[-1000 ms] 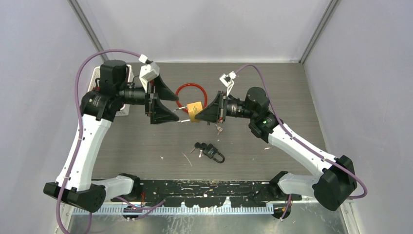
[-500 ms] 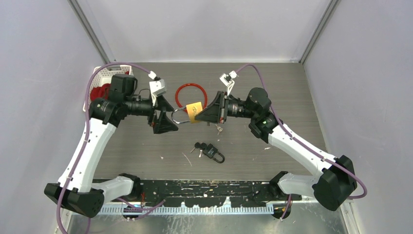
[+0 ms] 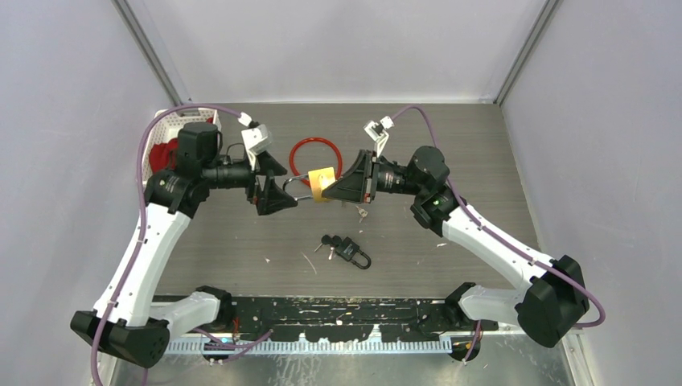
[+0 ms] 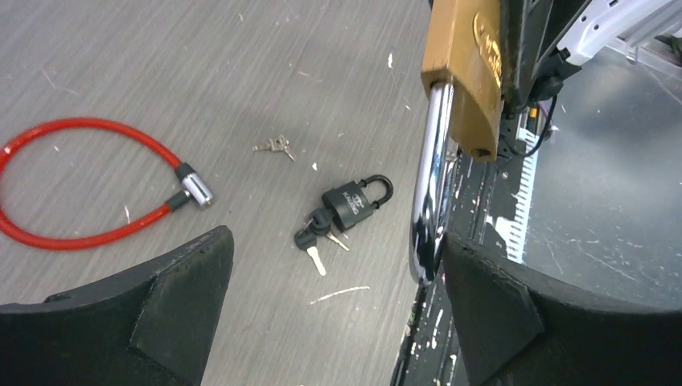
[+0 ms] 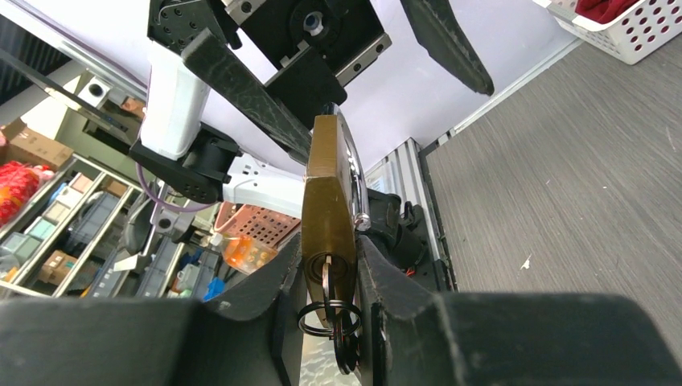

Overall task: Unlock with the key
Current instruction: Unlock the lock.

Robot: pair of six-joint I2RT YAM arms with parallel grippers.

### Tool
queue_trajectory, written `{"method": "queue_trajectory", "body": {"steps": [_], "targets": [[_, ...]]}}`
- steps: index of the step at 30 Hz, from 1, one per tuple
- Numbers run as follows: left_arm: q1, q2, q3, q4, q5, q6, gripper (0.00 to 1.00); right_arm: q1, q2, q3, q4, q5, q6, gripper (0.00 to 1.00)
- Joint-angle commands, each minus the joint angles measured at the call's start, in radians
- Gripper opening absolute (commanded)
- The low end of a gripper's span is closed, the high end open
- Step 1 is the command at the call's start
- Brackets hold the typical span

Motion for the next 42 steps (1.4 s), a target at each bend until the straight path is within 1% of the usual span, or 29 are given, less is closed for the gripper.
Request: {"method": "queue_trajectory", "body": {"steps": [1, 4, 6, 9, 11, 12, 14, 16, 17, 19, 23, 25, 26, 28, 29, 32, 34, 35, 38, 40, 42], "targets": [[-0.001, -0.045, -0.001, 0.161, -0.013, -0.064, 0.99, 0.005, -0.020, 0.019, 0.143, -0.016, 0.028, 0.01], [0.000, -0.053, -0.007, 0.209, -0.134, -0.059, 0.99, 0.005, -0.017, 0.007, 0.157, -0.023, 0.047, 0.01], [0.000, -0.045, 0.000, 0.208, -0.193, -0.043, 1.00, 0.005, -0.017, -0.009, 0.172, -0.026, 0.066, 0.01], [-0.001, -0.044, -0.002, 0.190, -0.208, 0.043, 0.98, 0.005, -0.013, -0.020, 0.184, -0.027, 0.098, 0.01], [-0.002, -0.062, -0.025, 0.184, -0.208, 0.158, 0.96, 0.005, 0.002, -0.018, 0.169, -0.027, 0.127, 0.01], [-0.008, -0.076, -0.040, 0.179, -0.211, 0.244, 0.95, 0.005, 0.016, -0.015, 0.155, -0.028, 0.143, 0.01], [-0.033, -0.107, -0.072, 0.165, -0.234, 0.423, 0.94, 0.004, 0.048, -0.011, 0.148, -0.039, 0.186, 0.01], [-0.057, -0.134, -0.095, 0.114, -0.232, 0.656, 0.91, 0.005, 0.081, -0.014, 0.172, -0.046, 0.234, 0.01], [-0.078, -0.147, -0.110, 0.098, -0.241, 0.737, 0.90, 0.005, 0.095, -0.014, 0.190, -0.048, 0.258, 0.01], [-0.102, -0.169, -0.142, 0.092, -0.262, 0.854, 0.90, 0.003, 0.119, -0.016, 0.229, -0.047, 0.300, 0.01], [-0.158, -0.205, -0.210, 0.086, -0.298, 1.062, 0.91, 0.001, 0.151, -0.015, 0.251, -0.028, 0.366, 0.01], [-0.187, -0.211, -0.257, 0.092, -0.340, 1.146, 0.92, -0.009, 0.167, -0.021, 0.259, -0.016, 0.389, 0.01], [-0.194, -0.208, -0.274, 0.103, -0.360, 1.160, 0.93, -0.018, 0.172, -0.026, 0.259, -0.013, 0.394, 0.01], [-0.203, -0.182, -0.277, 0.118, -0.403, 1.106, 0.98, -0.064, 0.174, -0.035, 0.232, -0.014, 0.381, 0.01], [-0.206, -0.151, -0.248, 0.087, -0.415, 1.058, 1.00, -0.090, 0.171, -0.033, 0.182, -0.016, 0.349, 0.01], [-0.206, -0.045, -0.128, -0.071, -0.424, 0.879, 0.99, -0.183, 0.163, -0.010, -0.047, 0.003, 0.163, 0.01], [-0.206, 0.014, -0.061, -0.186, -0.421, 0.810, 1.00, -0.238, 0.169, 0.018, -0.204, 0.033, -0.008, 0.01], [-0.206, 0.040, -0.029, -0.228, -0.423, 0.737, 0.99, -0.263, 0.176, 0.022, -0.264, 0.053, -0.065, 0.01], [-0.206, 0.118, 0.057, -0.323, -0.453, 0.570, 0.99, -0.325, 0.195, 0.020, -0.360, 0.143, -0.207, 0.01], [-0.203, 0.157, 0.099, -0.345, -0.474, 0.488, 0.99, -0.351, 0.209, 0.020, -0.401, 0.225, -0.274, 0.01], [-0.197, 0.167, 0.123, -0.343, -0.475, 0.429, 0.99, -0.374, 0.216, 0.020, -0.396, 0.278, -0.314, 0.01]]}}
